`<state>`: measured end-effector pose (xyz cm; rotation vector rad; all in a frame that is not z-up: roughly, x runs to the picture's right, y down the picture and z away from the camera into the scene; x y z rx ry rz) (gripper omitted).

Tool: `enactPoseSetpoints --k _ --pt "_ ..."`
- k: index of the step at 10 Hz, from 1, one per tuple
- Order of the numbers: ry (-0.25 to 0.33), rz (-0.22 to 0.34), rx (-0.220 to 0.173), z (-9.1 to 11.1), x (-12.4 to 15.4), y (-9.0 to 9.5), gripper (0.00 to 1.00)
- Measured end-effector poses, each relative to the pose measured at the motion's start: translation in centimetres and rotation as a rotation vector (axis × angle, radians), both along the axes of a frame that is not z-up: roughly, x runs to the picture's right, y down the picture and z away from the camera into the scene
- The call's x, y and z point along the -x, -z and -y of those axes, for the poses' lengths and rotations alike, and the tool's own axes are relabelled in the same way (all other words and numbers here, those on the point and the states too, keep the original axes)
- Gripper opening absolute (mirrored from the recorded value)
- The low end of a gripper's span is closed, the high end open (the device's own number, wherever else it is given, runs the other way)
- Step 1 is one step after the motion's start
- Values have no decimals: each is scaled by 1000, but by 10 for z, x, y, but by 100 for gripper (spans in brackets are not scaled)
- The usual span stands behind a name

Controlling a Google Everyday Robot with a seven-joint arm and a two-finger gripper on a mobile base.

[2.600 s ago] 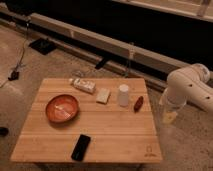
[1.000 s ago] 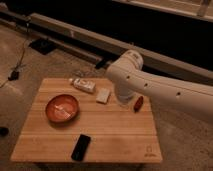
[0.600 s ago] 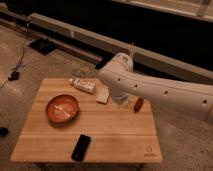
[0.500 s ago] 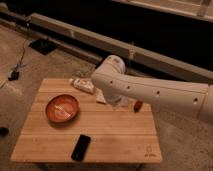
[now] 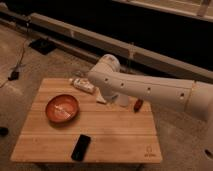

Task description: Place the eraser on the white sponge

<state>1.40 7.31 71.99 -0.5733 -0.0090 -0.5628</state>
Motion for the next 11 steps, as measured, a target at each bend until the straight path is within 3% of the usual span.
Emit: enactPoseSetpoints --k 2,3,6,9,11 --pt "8 7 2 -3 23 0 27" --pt "29 18 4 -5 26 0 30" --pt "49 39 13 -19 26 11 51" --pt "68 67 18 -22 49 13 51" --pt "85 80 24 -34 48 19 52"
